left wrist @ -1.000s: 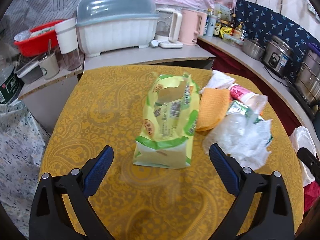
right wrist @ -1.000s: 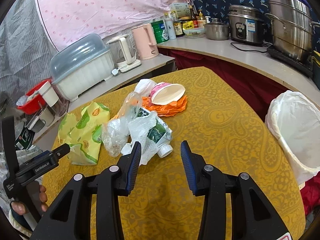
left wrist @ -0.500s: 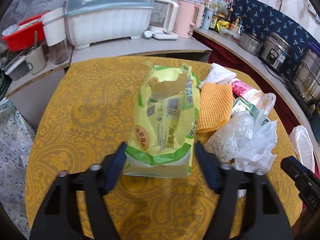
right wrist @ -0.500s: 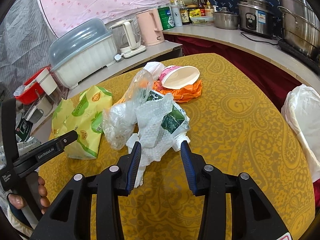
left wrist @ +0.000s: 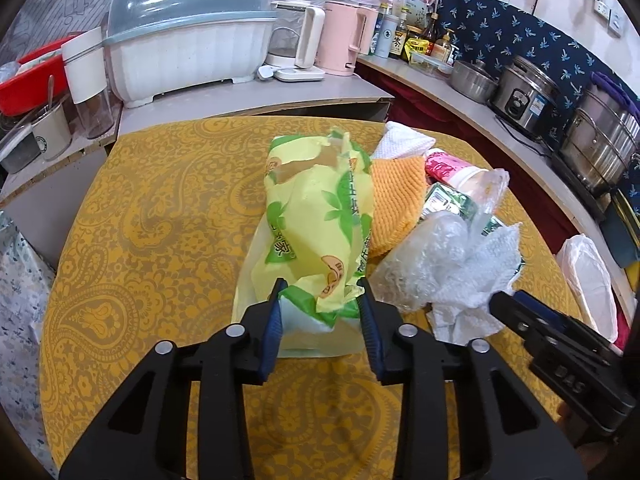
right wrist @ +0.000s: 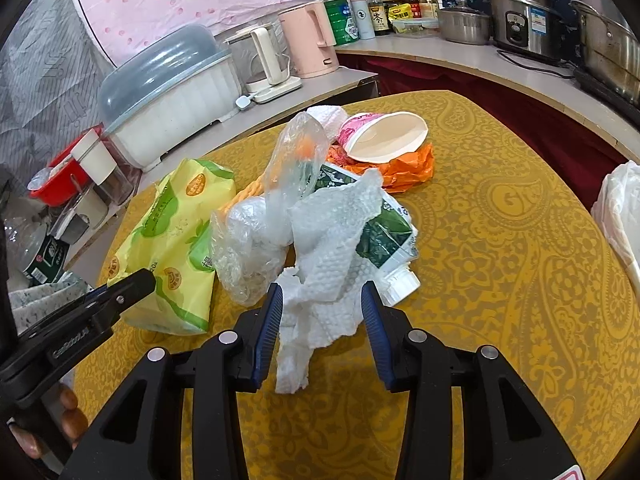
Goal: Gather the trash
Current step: 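Grasp the white tissue with the right gripper while the left grasps the yellow-green snack bag, then carry both to the white bin and open the left gripper, dropping the snack bag, then lower the white tissue into the bin and open the right gripper, then move both grippers back over the trash on the table, then grasp the clear plastic bag with the left gripper while the right grasps the green tube pouch, then lift both items and carry them over the white bin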
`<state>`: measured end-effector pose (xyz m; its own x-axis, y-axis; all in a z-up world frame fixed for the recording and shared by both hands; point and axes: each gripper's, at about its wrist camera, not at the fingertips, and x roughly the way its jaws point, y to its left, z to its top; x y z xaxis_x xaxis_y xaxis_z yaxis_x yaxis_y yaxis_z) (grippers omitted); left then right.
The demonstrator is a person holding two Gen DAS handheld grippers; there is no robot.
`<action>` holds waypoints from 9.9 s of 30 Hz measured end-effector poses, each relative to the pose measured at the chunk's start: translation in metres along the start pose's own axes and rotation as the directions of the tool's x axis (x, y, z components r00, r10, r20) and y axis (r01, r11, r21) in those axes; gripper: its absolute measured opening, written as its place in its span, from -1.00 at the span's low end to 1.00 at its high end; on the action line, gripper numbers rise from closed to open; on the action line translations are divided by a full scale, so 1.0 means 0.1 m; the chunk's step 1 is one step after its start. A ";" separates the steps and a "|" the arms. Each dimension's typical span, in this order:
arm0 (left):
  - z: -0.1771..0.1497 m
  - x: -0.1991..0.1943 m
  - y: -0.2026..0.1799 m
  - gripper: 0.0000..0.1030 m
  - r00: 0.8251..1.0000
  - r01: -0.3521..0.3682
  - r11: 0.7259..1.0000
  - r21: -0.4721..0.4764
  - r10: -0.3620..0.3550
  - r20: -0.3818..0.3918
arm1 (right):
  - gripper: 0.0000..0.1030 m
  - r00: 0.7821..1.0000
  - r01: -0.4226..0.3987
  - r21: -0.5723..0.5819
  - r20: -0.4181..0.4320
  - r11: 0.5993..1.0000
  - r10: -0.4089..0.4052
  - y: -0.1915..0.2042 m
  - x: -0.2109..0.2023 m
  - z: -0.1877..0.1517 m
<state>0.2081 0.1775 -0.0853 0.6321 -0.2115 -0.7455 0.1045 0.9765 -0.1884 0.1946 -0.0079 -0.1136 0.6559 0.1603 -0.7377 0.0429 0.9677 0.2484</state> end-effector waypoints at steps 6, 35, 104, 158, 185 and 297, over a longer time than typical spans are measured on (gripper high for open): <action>-0.01 -0.03 0.00 -0.42 1.000 0.004 1.000 -0.008 -0.004 -0.002 | -0.39 1.000 0.003 -0.002 -0.018 1.000 -0.003 0.00 0.19 0.01; 0.06 -1.00 -0.78 -0.43 0.986 0.045 0.996 0.082 -0.058 0.155 | -0.91 0.971 -0.055 0.054 0.238 0.997 0.040 -0.53 -1.26 0.15; -0.62 0.02 -4.64 -0.16 0.923 0.384 0.779 0.495 -0.337 -0.187 | -0.91 0.874 0.140 0.510 0.339 0.849 -0.348 -3.77 -2.52 -0.35; -0.14 -0.51 -2.86 0.60 0.977 0.188 0.946 0.263 -0.208 0.049 | -0.14 0.915 0.138 0.372 0.307 0.918 -0.262 -2.75 -2.07 0.20; -0.10 -0.61 -0.94 0.71 0.997 0.014 1.000 0.011 -0.014 0.077 | -0.13 0.980 0.028 0.112 0.194 0.993 -0.050 -0.97 -1.22 0.22; -0.87 -0.69 -2.25 -0.35 0.972 0.226 0.942 0.247 -0.202 -0.118 | -0.26 0.994 0.048 0.167 -0.101 0.985 -0.031 -1.73 -1.32 -1.15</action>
<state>0.0744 -0.0309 -0.0473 0.5027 -0.4078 -0.7622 0.4312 0.8825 -0.1877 0.0135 -0.1737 -0.1314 0.5746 0.1491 -0.8047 0.1997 0.9280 0.3145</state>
